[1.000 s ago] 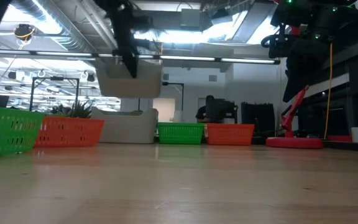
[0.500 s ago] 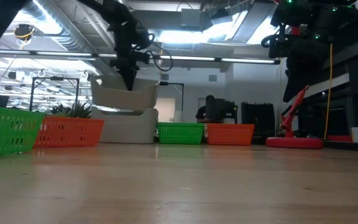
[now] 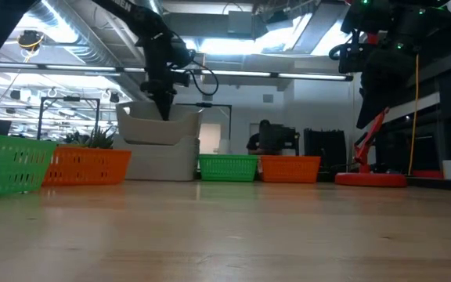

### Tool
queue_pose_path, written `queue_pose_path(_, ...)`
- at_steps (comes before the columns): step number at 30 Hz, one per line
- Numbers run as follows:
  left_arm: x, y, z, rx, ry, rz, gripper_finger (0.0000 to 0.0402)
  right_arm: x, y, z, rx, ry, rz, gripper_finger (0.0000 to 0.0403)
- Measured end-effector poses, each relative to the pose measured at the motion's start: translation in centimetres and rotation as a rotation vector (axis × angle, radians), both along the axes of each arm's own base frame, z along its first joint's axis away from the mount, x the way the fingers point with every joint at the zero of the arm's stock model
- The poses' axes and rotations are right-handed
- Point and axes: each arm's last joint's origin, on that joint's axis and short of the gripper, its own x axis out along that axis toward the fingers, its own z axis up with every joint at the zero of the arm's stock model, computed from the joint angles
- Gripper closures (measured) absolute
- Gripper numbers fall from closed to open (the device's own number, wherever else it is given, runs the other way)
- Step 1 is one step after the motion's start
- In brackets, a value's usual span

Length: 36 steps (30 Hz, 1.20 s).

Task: Stack baskets by color
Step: Stack the gray bin on top of the top gray bin

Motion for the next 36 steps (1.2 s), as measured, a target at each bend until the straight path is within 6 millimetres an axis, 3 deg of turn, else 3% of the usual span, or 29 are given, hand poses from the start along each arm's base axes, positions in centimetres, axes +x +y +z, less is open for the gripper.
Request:
queue_pose_path(7,0.6,-0.5,0.0,0.000,0.004,-0.015,0.0393,0.0,0.0,0.0,0.000,0.000,0.000,0.0303)
queue_pose_path(18,1.3,-1.7,0.2,0.016,0.052,-0.010,0.0322,0.0,0.0,0.0,0.000,-0.001,0.000,0.0303)
queue_pose_path(26,1.4,-5.0,4.1,0.158,0.035,-0.007,0.0318,0.0,0.0,0.0,0.000,-0.001,0.000,0.0303)
queue_pose_path(29,1.7,-5.3,4.8,0.273,0.068,0.063,0.0320,0.0,0.0,0.0,0.000,-0.001,0.000,0.0303)
queue_pose_path(32,2.3,-5.0,4.2,0.346,0.116,0.116,0.0328,0.0,0.0,0.0,0.000,-0.001,0.000,0.0303)
queue_pose_path(36,3.9,-5.2,1.8,0.473,0.154,0.168,0.0346,0.0,0.0,0.0,0.000,-0.001,0.000,0.0303)
